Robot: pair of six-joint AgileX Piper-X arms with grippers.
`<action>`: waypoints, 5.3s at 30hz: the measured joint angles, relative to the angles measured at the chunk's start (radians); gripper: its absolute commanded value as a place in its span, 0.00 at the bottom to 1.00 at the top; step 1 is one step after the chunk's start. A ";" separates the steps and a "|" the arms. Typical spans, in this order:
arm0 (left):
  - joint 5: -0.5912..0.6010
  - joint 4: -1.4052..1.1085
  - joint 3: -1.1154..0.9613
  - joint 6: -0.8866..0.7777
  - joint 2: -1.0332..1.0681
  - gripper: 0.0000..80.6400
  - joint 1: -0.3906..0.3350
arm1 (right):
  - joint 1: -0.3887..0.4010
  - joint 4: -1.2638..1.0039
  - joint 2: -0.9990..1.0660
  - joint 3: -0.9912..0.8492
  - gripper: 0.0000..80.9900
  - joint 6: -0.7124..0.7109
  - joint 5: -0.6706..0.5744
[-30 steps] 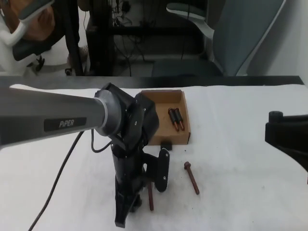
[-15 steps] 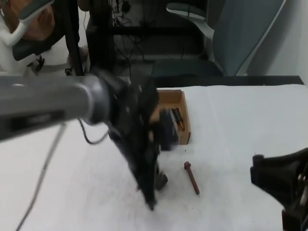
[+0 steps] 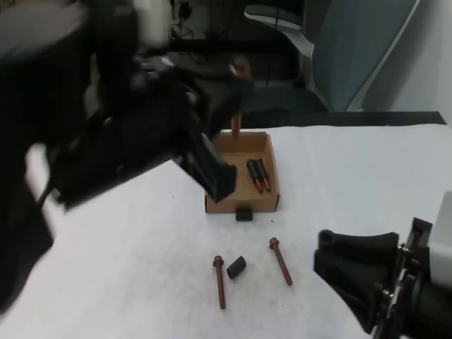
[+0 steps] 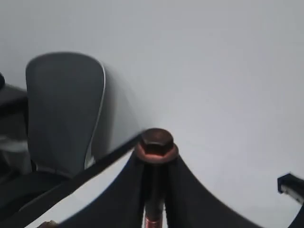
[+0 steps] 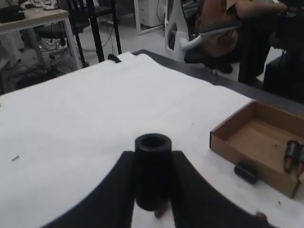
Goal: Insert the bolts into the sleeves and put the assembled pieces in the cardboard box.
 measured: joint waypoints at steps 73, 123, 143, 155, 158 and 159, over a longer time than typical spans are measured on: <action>-0.131 -0.048 0.155 -0.112 0.038 0.65 -0.248 | 0.114 -0.434 0.340 0.011 0.01 -0.024 0.052; -0.079 0.905 -0.506 0.551 0.777 0.84 0.025 | -0.327 0.745 1.305 -1.269 0.01 -0.076 0.020; -0.098 0.907 -0.572 0.622 0.932 0.85 0.003 | -0.318 0.838 1.552 -1.464 0.01 -0.091 -0.010; -0.157 0.920 -0.578 0.644 0.942 0.85 -0.010 | -0.318 0.821 1.596 -1.473 0.86 -0.129 0.027; -0.167 0.920 -0.581 0.644 0.942 0.85 -0.010 | -0.318 0.817 1.592 -1.477 0.86 -0.129 0.024; -0.169 0.920 -0.581 0.644 0.942 0.85 -0.010 | -0.318 0.817 1.590 -1.477 0.86 -0.129 0.024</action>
